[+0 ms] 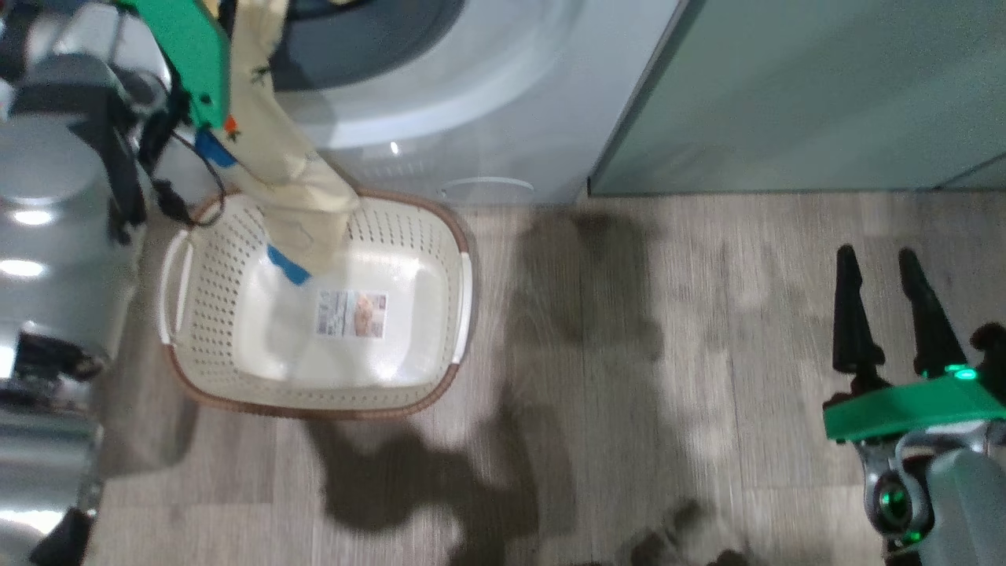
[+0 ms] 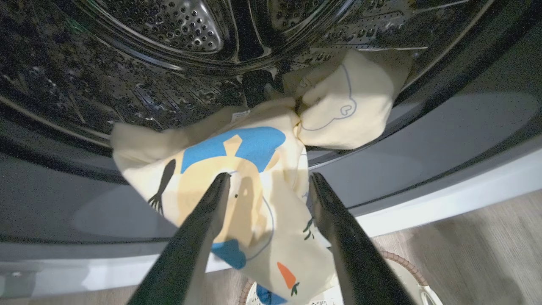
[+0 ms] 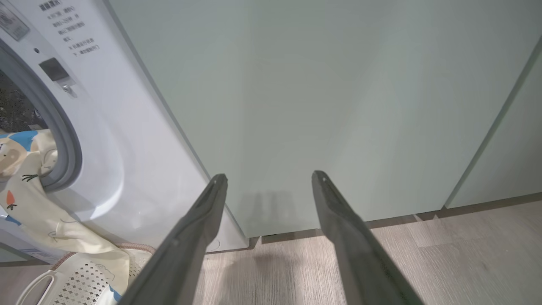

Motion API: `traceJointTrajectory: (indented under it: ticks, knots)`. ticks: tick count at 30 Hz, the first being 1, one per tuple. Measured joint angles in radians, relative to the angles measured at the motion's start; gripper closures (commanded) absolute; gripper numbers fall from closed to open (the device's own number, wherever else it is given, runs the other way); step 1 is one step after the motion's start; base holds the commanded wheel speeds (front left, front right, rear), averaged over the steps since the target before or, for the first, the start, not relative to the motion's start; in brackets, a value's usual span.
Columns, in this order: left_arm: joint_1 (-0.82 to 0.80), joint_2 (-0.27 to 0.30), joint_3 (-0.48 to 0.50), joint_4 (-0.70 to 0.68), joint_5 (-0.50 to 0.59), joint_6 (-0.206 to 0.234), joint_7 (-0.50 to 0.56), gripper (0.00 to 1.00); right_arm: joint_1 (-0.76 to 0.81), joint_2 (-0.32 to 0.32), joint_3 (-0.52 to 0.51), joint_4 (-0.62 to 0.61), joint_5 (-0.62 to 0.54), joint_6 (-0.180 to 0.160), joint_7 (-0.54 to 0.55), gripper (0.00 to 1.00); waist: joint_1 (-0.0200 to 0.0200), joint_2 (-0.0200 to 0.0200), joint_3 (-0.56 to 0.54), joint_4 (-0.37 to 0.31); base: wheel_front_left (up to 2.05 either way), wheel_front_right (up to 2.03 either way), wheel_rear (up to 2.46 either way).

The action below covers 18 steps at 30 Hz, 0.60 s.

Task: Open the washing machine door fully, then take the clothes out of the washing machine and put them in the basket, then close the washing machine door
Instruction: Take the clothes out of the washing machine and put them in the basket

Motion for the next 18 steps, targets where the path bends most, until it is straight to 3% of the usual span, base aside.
traceJointTrajectory:
  ticks: [18]
  knots:
    - [-0.229, 0.078, -0.133, 0.056, 0.049, -0.013, 0.088, 0.00, -0.109, 0.001, 0.038, -0.009, 0.056, 0.000, 0.000, 0.00, -0.0002, 0.0000, 0.189, -0.050, 0.00, 0.00, 0.00]
